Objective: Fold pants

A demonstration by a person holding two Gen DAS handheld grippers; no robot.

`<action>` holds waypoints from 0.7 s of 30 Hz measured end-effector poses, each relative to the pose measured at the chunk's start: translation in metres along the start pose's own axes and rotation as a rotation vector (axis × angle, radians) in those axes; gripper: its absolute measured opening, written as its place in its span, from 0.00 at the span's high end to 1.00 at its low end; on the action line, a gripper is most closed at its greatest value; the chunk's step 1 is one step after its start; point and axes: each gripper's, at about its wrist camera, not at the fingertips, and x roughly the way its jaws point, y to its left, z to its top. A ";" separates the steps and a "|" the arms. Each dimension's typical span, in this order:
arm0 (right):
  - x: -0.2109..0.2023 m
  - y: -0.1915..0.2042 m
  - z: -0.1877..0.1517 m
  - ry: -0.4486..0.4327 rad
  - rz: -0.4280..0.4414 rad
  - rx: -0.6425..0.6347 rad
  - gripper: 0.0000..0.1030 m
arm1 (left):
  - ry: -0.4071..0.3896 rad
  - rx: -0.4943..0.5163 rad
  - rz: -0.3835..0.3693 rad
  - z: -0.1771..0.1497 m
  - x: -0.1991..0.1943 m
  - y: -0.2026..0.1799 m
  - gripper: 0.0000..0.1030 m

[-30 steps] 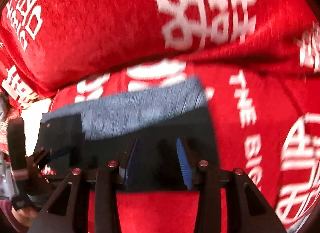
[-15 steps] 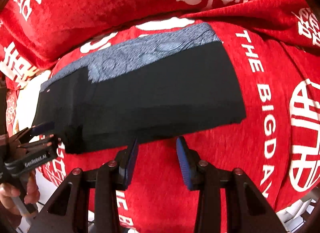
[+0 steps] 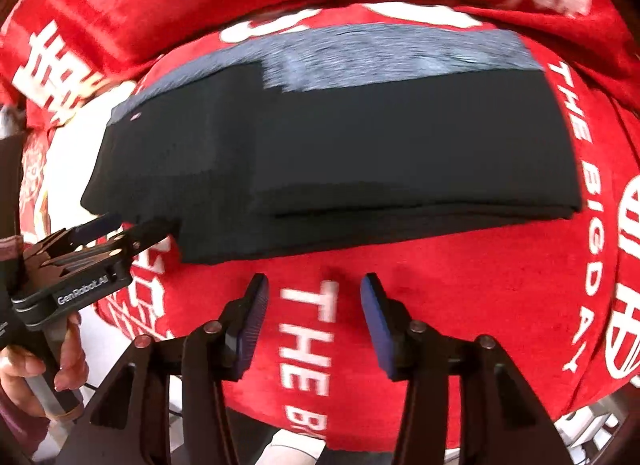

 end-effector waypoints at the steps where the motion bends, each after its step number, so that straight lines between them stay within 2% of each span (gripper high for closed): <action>1: 0.001 0.005 0.000 0.004 0.000 -0.011 0.45 | 0.002 -0.008 0.000 -0.002 0.000 0.005 0.22; 8: 0.017 0.050 0.002 0.044 0.016 -0.077 0.35 | 0.026 -0.050 -0.001 -0.016 0.004 0.036 0.22; 18: 0.032 0.081 0.002 0.090 -0.003 -0.131 0.30 | 0.069 -0.117 -0.019 -0.040 0.007 0.065 0.22; 19: 0.032 0.083 0.002 0.089 -0.007 -0.139 0.27 | 0.068 -0.120 -0.021 -0.041 0.006 0.067 0.18; 20: 0.032 0.086 0.003 0.089 -0.010 -0.149 0.22 | 0.070 -0.125 -0.020 -0.044 0.006 0.070 0.09; 21: 0.032 0.089 0.003 0.089 -0.010 -0.157 0.22 | 0.068 -0.133 -0.021 -0.046 0.006 0.073 0.00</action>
